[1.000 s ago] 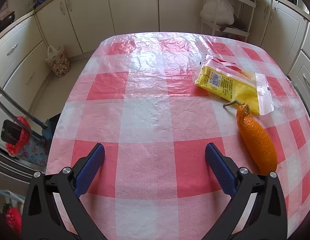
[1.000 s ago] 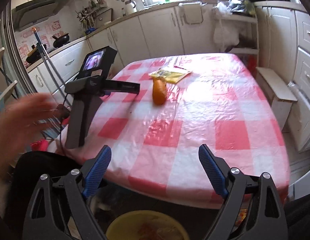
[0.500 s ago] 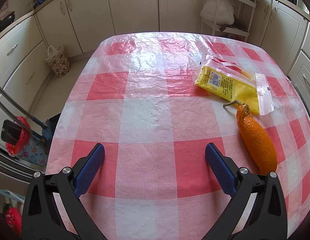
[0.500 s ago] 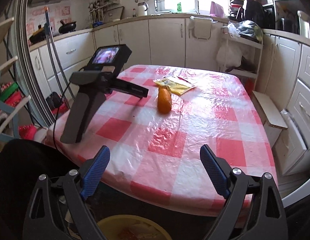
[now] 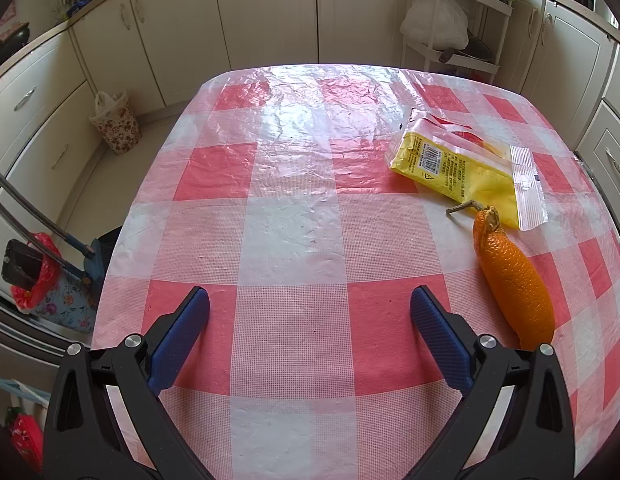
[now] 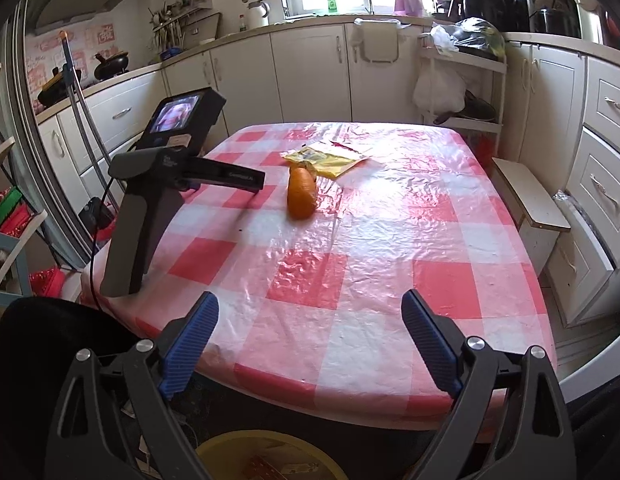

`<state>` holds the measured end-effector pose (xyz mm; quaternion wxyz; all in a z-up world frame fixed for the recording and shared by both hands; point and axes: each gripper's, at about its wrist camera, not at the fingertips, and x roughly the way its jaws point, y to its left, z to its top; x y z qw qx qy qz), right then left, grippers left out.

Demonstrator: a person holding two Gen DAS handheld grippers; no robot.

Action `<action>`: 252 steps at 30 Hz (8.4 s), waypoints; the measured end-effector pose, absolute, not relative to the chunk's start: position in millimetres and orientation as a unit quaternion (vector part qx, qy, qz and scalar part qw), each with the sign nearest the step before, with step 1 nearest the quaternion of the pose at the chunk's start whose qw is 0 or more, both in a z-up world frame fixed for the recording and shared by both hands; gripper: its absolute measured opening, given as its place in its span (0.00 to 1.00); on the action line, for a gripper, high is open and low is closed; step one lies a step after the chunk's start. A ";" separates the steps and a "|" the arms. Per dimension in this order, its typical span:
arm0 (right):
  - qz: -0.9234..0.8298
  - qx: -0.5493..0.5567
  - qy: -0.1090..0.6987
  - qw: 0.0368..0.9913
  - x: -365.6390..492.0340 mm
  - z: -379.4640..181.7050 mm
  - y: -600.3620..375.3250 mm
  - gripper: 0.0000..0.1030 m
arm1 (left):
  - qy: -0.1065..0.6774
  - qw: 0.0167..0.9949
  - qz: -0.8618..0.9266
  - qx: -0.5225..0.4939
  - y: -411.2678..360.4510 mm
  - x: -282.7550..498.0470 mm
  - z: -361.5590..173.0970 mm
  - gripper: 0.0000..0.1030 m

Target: Collect trash

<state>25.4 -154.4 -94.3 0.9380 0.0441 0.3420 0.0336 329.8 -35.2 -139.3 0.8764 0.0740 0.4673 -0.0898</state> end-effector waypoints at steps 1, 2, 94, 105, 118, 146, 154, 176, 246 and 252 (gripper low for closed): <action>0.032 0.045 0.341 0.938 24.9 -93.6 -154.4 0.88 | 0.467 0.876 -0.090 0.074 -35.7 330.0 -139.2 0.94; 0.031 0.045 0.342 0.938 25.1 -93.2 -154.6 0.88 | 0.467 0.876 -0.090 0.074 -34.8 329.6 -139.4 0.94; 0.097 0.153 0.424 0.887 212.9 -79.8 -266.1 0.62 | 0.489 0.850 -0.159 -0.114 -99.3 382.8 -122.2 0.94; 0.125 0.187 0.465 0.856 273.0 -118.3 -238.4 0.08 | 0.511 0.825 -0.170 -0.170 -67.5 384.1 -132.9 0.94; 0.265 0.047 0.356 0.895 224.6 -67.3 -183.6 0.02 | 0.526 0.777 -0.203 -0.281 -32.4 381.2 -139.9 0.94; 0.321 -0.331 0.244 0.853 92.9 -88.9 -57.9 0.69 | 0.530 0.795 -0.223 -0.192 27.9 291.6 -142.7 0.13; 0.167 -0.087 0.350 0.918 167.3 -72.8 -169.5 0.82 | 0.485 0.813 -0.255 -0.197 36.5 299.7 -157.5 0.08; 0.103 -0.026 0.474 0.874 197.1 -116.1 -183.9 0.37 | 0.449 0.833 -0.294 -0.135 14.6 282.8 -148.5 0.07; 0.081 0.002 0.418 0.905 88.7 -106.4 -206.1 0.24 | 0.381 0.892 -0.244 -0.023 -23.7 166.4 -73.7 0.03; 0.096 0.014 0.408 0.908 72.7 -100.8 -201.4 0.24 | 0.378 0.893 -0.245 -0.018 -17.4 149.2 -65.3 0.03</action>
